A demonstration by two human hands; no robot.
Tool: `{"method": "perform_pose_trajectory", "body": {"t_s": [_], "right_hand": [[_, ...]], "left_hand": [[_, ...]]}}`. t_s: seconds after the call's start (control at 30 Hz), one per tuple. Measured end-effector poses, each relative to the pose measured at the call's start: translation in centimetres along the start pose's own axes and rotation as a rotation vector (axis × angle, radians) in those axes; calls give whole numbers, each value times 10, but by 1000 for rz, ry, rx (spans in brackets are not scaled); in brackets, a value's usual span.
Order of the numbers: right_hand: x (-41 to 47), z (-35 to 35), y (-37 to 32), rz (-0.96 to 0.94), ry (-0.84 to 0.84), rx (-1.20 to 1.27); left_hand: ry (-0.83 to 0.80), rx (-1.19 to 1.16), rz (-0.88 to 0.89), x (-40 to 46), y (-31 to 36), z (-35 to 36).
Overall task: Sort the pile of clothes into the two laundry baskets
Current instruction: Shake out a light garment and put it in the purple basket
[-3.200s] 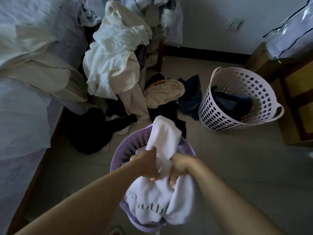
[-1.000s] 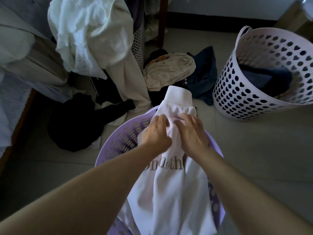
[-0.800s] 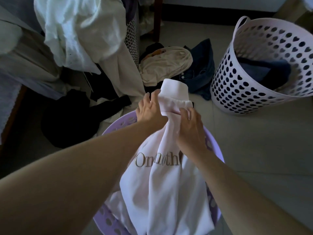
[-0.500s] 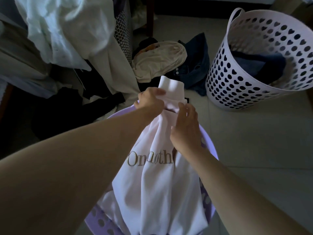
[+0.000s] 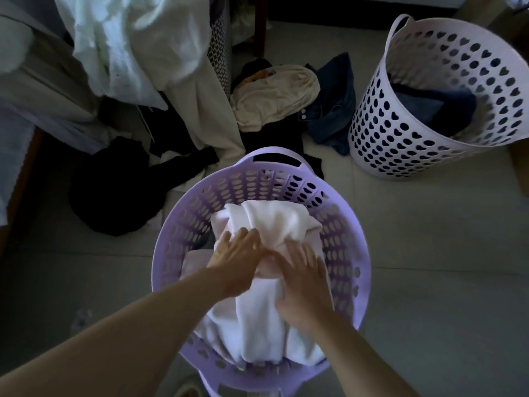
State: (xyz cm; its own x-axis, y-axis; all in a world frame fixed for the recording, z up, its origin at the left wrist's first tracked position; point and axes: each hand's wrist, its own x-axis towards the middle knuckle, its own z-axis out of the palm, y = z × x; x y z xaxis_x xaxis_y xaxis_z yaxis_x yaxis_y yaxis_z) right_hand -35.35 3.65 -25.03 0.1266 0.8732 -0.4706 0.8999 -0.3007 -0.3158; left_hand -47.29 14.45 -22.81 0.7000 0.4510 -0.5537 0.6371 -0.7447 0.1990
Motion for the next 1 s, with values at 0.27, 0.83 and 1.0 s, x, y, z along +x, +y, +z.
{"method": "perform_pose_trajectory", "body": {"t_s": [0.27, 0.83, 1.0], "right_hand": [[11, 86, 7, 62, -204, -163], [90, 216, 22, 160, -406, -170], [84, 193, 13, 156, -475, -199]], "left_hand": [[-380, -21, -118, -3, 2, 98], [-411, -21, -185, 72, -44, 230], [-454, -21, -176, 64, -40, 208]]}}
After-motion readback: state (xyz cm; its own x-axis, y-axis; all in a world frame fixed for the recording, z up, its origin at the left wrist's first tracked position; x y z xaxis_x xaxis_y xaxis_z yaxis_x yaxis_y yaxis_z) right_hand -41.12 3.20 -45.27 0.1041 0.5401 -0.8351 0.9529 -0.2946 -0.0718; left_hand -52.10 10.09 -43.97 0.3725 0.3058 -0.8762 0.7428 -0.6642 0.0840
